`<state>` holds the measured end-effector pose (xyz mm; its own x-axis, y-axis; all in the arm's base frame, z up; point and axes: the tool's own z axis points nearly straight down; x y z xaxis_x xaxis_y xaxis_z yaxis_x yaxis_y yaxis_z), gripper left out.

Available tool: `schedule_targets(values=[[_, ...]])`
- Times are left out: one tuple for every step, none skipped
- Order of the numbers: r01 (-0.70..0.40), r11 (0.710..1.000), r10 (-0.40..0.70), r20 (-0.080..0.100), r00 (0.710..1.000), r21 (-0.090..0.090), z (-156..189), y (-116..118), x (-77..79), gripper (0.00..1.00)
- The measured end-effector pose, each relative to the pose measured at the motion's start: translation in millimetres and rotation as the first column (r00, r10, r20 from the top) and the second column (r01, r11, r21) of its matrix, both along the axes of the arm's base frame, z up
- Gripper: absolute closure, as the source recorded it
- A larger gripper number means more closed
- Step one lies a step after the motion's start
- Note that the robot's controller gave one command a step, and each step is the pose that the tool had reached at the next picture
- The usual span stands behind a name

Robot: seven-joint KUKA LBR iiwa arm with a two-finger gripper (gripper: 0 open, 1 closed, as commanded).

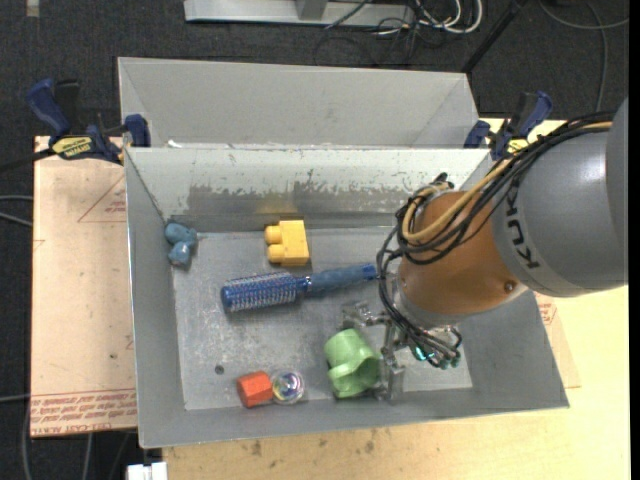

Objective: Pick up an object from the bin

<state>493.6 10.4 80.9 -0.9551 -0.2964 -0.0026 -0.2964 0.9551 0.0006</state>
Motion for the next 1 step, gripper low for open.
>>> schedule_targets(values=[[0.018, 1.0, -0.018, 0.008, 1.0, 0.002, -9.5, 35.0, 0.7, 0.0]])
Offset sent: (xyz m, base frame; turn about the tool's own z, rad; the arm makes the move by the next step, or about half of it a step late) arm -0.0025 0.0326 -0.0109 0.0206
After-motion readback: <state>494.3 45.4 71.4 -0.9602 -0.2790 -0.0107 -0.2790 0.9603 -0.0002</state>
